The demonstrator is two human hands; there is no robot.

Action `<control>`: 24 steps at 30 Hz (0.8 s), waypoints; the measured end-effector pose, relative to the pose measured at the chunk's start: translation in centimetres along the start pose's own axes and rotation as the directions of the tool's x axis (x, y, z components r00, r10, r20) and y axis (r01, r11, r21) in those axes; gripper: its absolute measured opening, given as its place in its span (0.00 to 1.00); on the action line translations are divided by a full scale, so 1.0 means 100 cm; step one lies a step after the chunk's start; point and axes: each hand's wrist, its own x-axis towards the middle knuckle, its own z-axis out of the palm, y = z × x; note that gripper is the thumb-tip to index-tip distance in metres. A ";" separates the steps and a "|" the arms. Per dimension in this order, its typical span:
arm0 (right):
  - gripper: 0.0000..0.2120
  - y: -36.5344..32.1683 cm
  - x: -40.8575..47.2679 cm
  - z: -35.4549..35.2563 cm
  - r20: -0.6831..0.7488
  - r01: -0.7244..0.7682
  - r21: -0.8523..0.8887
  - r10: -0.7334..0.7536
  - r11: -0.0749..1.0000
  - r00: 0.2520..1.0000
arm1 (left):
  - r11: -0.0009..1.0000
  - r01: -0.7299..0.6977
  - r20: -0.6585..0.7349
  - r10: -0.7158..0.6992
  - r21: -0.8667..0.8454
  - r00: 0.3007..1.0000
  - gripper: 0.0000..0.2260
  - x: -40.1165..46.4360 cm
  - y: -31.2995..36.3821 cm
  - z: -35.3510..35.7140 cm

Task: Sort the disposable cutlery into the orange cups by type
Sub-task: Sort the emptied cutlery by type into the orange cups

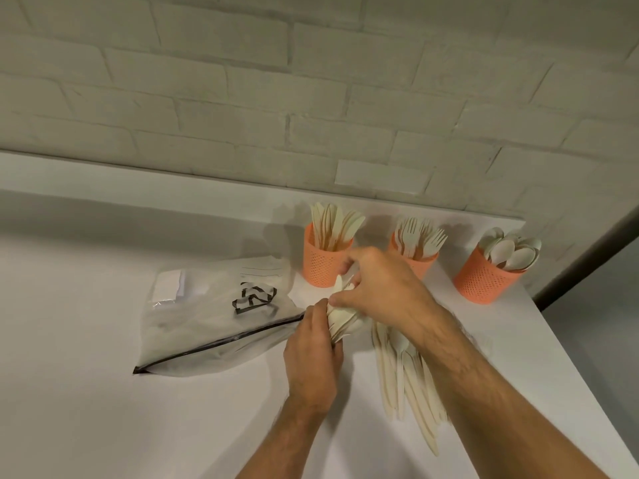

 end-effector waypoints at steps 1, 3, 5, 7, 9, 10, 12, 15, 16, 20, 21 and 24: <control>0.17 0.000 0.001 0.001 0.007 0.001 0.004 -0.002 1.000 1.000 | 1.000 -0.004 -0.012 0.004 0.009 1.000 0.30 0.000 0.000 0.000; 0.14 -0.002 0.001 0.004 0.018 -0.004 0.031 0.003 1.000 1.000 | 1.000 0.001 -0.023 0.000 0.001 1.000 0.30 0.001 -0.001 0.000; 0.10 -0.004 0.000 0.006 0.022 -0.004 0.047 0.003 0.999 1.000 | 0.999 0.030 -0.021 -0.031 -0.030 0.999 0.27 0.001 -0.001 -0.001; 0.07 -0.002 0.001 0.006 0.017 -0.003 0.076 0.001 0.997 1.000 | 0.992 0.065 -0.016 -0.067 -0.107 0.998 0.25 0.002 -0.001 -0.003; 0.06 -0.001 0.000 0.003 0.016 0.000 0.124 -0.002 0.992 1.000 | 0.981 0.082 -0.002 -0.084 -0.177 0.996 0.26 0.002 -0.001 -0.006; 0.06 0.000 0.000 0.002 0.021 0.003 0.143 -0.006 0.990 1.000 | 0.977 0.091 0.005 -0.091 -0.195 0.996 0.25 0.003 -0.002 -0.008; 0.06 0.000 -0.001 0.000 0.051 -0.004 0.171 -0.005 0.985 0.999 | 0.978 0.089 0.014 -0.088 -0.191 0.996 0.23 0.004 -0.003 -0.009; 0.07 -0.002 -0.003 0.000 0.159 -0.023 0.113 0.004 0.993 0.987 | 0.988 0.031 0.006 -0.031 -0.150 1.000 0.20 0.002 -0.006 -0.006; 0.08 -0.003 -0.003 0.001 0.180 -0.023 0.073 0.009 0.997 0.984 | 0.990 0.022 0.004 -0.021 -0.142 1.000 0.20 0.001 -0.006 -0.004; 0.07 -0.007 -0.002 -0.004 0.197 -0.001 0.031 -0.006 1.000 0.980 | 0.985 0.051 -0.009 -0.053 -0.167 0.999 0.17 0.001 -0.004 -0.004; 0.06 -0.007 -0.001 -0.008 0.189 0.002 0.046 -0.011 0.999 0.982 | 0.980 0.070 -0.003 -0.071 -0.185 0.997 0.17 0.002 -0.002 -0.005; 0.05 -0.003 0.000 -0.019 0.132 -0.022 0.161 0.001 0.987 0.991 | 0.962 0.126 0.017 -0.126 -0.240 0.992 0.17 0.005 0.001 -0.008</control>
